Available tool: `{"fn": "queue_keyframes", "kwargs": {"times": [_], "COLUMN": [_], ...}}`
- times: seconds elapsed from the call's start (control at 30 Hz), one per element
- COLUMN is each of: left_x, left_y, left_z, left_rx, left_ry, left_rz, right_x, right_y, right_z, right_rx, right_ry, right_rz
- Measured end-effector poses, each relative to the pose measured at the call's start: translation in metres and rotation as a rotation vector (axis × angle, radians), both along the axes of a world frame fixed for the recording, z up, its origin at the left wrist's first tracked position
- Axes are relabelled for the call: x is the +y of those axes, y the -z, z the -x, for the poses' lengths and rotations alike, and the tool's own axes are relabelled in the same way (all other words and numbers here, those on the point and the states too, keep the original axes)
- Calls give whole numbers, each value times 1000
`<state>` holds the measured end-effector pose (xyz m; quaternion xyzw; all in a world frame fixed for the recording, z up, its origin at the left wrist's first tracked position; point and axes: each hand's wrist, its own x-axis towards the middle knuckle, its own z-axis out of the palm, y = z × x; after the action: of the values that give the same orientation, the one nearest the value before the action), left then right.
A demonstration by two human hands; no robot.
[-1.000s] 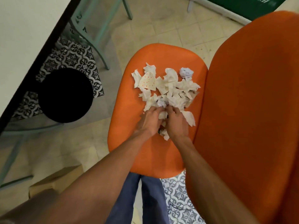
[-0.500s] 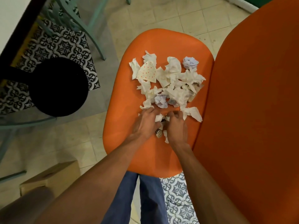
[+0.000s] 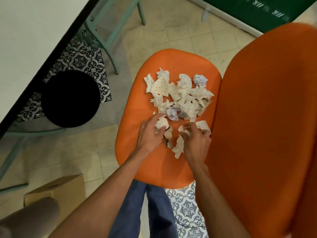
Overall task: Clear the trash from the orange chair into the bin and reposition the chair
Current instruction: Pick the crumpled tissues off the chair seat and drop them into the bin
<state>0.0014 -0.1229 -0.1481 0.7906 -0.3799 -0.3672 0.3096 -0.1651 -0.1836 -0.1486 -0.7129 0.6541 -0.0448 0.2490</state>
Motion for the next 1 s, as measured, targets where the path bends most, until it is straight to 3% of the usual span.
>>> {"fn": "queue_keyframes", "kwargs": {"times": [0.27,0.5,0.67,0.83,1.0], "left_x": [23,79,140,226,321], "left_y": [-48,-81,-99,-119,-137], "left_z": [-8,-24,-43,-72,-97], "left_rx": [0,31,49,63,32], "left_ry": [-89,-207,-363,-544,-733], "left_rz": [55,94,122,184,220], "right_x": [4,21,51,116,199], "right_y": [-52,-103,-37,-141,-151], "right_z": [-3,-36,-48,-112,-166], "right_rx": [-314,-294,-208,-434,-503], "right_ry": [-4,-75,-209,-193,-310], "right_rz": [50,78,-16,27,-43]}}
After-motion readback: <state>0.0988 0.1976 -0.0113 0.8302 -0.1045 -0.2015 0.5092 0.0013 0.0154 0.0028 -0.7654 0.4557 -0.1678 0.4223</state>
